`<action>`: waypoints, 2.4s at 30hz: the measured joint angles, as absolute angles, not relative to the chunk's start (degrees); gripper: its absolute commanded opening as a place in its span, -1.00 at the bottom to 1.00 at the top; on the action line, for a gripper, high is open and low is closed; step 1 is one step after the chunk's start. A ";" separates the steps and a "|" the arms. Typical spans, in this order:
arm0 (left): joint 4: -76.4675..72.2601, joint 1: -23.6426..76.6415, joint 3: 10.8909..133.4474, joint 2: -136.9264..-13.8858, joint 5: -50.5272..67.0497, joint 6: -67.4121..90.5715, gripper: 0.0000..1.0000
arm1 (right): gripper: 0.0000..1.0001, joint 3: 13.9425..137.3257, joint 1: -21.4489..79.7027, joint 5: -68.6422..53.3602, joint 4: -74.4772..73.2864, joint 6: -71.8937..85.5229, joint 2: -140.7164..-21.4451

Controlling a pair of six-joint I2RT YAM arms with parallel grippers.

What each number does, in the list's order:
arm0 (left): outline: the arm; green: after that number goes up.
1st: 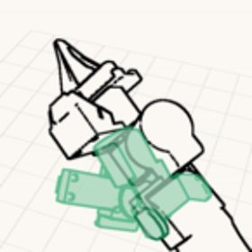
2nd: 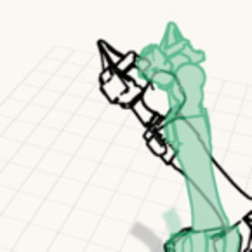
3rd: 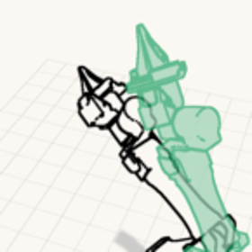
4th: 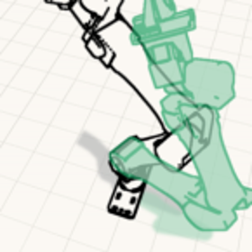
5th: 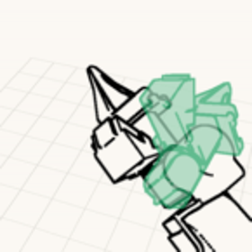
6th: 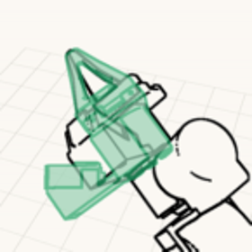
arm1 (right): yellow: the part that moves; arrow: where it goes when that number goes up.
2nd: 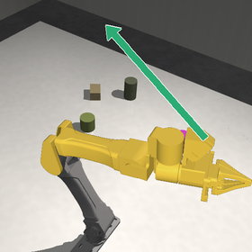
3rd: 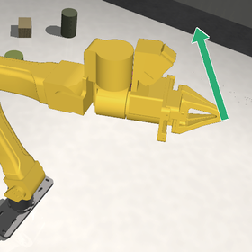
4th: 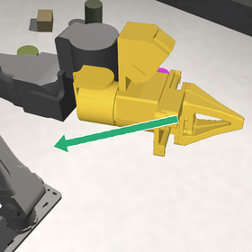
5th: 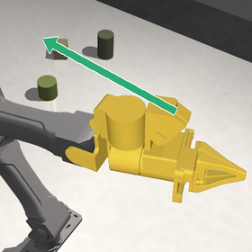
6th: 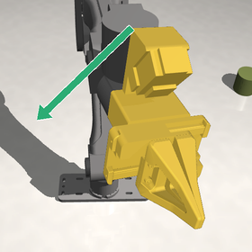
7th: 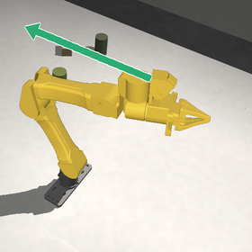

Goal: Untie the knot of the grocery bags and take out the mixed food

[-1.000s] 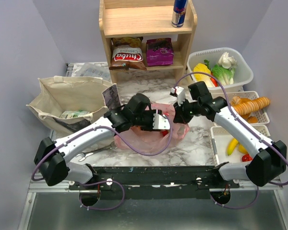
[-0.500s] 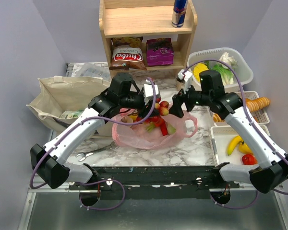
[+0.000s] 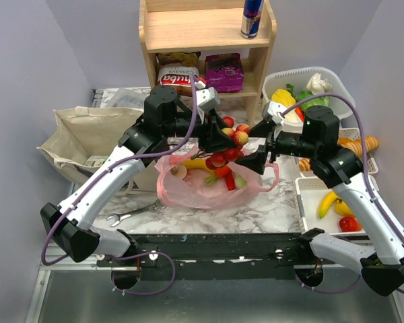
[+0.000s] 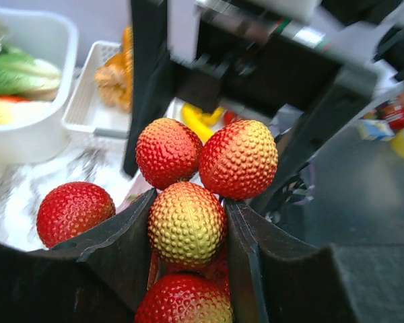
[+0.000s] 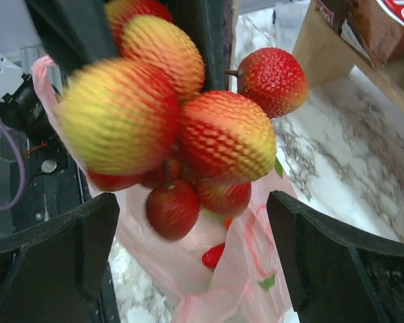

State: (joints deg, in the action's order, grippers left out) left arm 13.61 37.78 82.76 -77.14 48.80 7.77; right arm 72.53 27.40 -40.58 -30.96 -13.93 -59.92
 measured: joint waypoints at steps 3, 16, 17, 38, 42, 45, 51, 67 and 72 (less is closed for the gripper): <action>9.85 37.76 84.05 -77.60 52.34 12.80 -1.00 | 1.00 68.69 27.46 -42.24 -23.99 -13.41 -59.90; 0.54 37.71 85.41 -79.64 60.60 25.34 -1.00 | 0.35 63.77 35.81 -44.14 -12.38 -20.23 -60.45; 0.25 37.71 85.41 -79.72 60.86 25.63 -1.00 | 0.20 63.79 35.94 -44.16 -12.08 -20.56 -60.49; 12.71 36.64 91.50 -78.50 58.76 13.63 0.97 | -0.99 68.47 36.32 -32.69 -18.63 -16.47 -56.64; 14.94 34.89 91.48 -77.93 55.46 10.11 0.97 | -0.99 69.41 36.32 -27.31 -20.29 -14.59 -53.36; 17.50 33.71 91.48 -77.93 53.01 6.92 0.97 | -0.99 71.64 35.62 -22.46 -22.63 -13.65 -51.92; 21.56 33.23 91.13 -77.34 49.74 -0.12 0.97 | -0.99 79.05 31.27 -12.49 -30.87 -13.47 -51.86; 23.03 33.41 89.06 -75.81 47.72 -3.33 0.97 | -0.99 76.49 20.86 18.52 -64.47 -15.62 -53.93; 23.31 33.76 87.68 -75.79 46.83 -3.27 0.97 | -0.99 70.98 19.57 24.49 -73.45 -17.21 -51.94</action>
State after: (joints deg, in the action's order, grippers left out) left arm 23.31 33.76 87.68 -75.79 46.83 -3.27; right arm 70.98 19.57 24.49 -73.45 -17.21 -51.94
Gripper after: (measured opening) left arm 0.982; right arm 0.742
